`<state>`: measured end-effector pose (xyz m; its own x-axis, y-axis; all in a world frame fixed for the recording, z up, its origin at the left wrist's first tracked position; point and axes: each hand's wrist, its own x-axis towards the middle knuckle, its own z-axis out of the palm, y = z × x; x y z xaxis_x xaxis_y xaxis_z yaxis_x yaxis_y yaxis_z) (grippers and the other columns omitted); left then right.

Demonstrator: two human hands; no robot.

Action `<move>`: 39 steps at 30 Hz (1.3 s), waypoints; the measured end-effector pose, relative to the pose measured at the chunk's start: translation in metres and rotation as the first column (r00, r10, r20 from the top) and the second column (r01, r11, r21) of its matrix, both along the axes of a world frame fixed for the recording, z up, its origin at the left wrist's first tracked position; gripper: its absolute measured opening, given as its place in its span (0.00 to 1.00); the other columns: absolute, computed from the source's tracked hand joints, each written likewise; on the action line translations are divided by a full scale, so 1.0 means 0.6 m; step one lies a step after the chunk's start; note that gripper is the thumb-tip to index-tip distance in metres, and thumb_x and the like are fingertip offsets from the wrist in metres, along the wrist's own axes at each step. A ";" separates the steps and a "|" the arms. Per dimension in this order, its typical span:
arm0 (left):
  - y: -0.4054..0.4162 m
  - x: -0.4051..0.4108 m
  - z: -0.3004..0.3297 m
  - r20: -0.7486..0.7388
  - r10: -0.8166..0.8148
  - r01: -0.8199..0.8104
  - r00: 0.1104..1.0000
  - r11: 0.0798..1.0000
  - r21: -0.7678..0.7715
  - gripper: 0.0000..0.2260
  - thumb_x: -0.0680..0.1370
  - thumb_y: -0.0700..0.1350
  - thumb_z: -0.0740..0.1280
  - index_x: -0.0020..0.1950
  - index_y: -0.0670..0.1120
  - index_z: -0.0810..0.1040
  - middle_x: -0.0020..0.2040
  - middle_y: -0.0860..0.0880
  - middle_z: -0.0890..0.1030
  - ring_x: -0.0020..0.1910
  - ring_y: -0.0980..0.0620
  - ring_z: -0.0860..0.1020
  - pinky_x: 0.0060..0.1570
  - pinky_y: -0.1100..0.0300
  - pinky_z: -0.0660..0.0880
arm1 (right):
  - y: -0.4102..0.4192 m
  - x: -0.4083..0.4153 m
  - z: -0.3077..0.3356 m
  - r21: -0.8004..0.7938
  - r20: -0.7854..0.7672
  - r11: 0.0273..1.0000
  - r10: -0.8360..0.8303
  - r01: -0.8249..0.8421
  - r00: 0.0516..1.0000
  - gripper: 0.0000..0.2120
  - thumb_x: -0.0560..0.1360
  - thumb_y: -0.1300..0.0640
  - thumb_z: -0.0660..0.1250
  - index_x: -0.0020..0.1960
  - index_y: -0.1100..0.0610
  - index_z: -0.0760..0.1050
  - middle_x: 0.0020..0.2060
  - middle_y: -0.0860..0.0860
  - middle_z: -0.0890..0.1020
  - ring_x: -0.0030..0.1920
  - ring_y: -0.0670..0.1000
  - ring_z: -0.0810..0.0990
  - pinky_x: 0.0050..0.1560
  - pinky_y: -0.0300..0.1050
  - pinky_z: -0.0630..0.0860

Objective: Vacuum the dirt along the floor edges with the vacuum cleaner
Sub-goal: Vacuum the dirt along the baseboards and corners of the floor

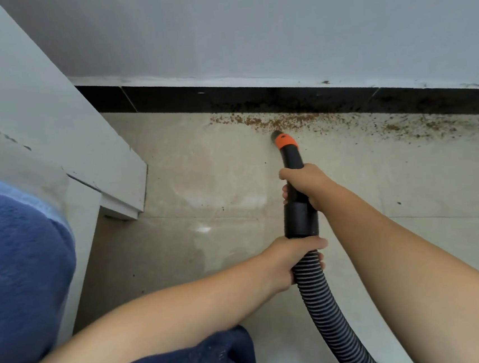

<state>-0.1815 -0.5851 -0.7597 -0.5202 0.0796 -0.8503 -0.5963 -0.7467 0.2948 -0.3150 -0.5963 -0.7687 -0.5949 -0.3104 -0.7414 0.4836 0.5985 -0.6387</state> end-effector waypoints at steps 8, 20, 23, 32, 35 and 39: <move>-0.002 -0.048 -0.007 0.028 -0.095 0.096 0.995 0.993 -0.069 0.05 0.76 0.39 0.69 0.49 0.42 0.73 0.36 0.46 0.77 0.35 0.49 0.77 0.43 0.56 0.78 | 0.000 -0.045 -0.002 -0.013 0.023 0.999 0.042 -0.042 0.999 0.08 0.74 0.64 0.65 0.51 0.62 0.68 0.30 0.57 0.74 0.25 0.53 0.74 0.28 0.44 0.75; -0.033 -0.005 -0.054 0.093 0.074 -0.058 0.993 0.985 -0.163 0.17 0.74 0.40 0.71 0.61 0.36 0.77 0.41 0.43 0.81 0.37 0.47 0.80 0.42 0.55 0.80 | -0.075 0.011 -0.033 -0.076 0.019 0.979 0.190 -0.188 0.982 0.12 0.74 0.62 0.65 0.56 0.60 0.68 0.31 0.56 0.75 0.27 0.53 0.75 0.32 0.47 0.76; -0.032 -0.017 -0.054 0.070 0.023 -0.012 0.997 0.988 -0.154 0.12 0.74 0.40 0.70 0.56 0.38 0.77 0.35 0.45 0.80 0.31 0.50 0.79 0.36 0.59 0.78 | -0.064 -0.004 -0.037 -0.038 -0.028 0.991 0.128 -0.129 0.991 0.13 0.74 0.61 0.65 0.57 0.61 0.68 0.32 0.57 0.75 0.28 0.53 0.75 0.32 0.46 0.76; -0.039 -0.061 -0.045 0.041 0.053 -0.046 0.998 0.986 -0.159 0.08 0.75 0.38 0.69 0.52 0.40 0.74 0.35 0.45 0.77 0.29 0.51 0.76 0.29 0.63 0.77 | -0.065 -0.053 -0.032 -0.004 -0.070 0.997 0.077 -0.077 0.995 0.09 0.74 0.63 0.65 0.53 0.60 0.68 0.31 0.57 0.74 0.27 0.53 0.74 0.28 0.44 0.75; -0.040 -0.061 -0.046 0.050 0.099 -0.089 0.994 0.980 -0.179 0.06 0.75 0.38 0.67 0.50 0.41 0.74 0.33 0.45 0.77 0.27 0.52 0.76 0.27 0.64 0.76 | -0.081 -0.050 -0.032 0.001 -0.062 0.987 0.160 -0.160 0.985 0.09 0.74 0.63 0.65 0.53 0.60 0.68 0.31 0.56 0.75 0.26 0.52 0.75 0.27 0.43 0.76; -0.045 -0.056 -0.044 0.060 0.117 -0.100 0.991 0.969 -0.225 0.04 0.75 0.40 0.67 0.47 0.42 0.74 0.33 0.46 0.78 0.26 0.53 0.76 0.29 0.64 0.76 | -0.102 -0.043 -0.031 -0.015 -0.040 0.972 0.232 -0.233 0.972 0.08 0.74 0.62 0.65 0.51 0.58 0.68 0.31 0.56 0.75 0.25 0.51 0.75 0.27 0.43 0.76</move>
<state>-0.2152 -0.6123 -0.7863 -0.4515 -0.1682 -0.8763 -0.5412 -0.7291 0.4189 -0.3406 -0.6574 -0.7876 -0.5322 -0.4577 -0.7122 0.3077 0.6791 -0.6664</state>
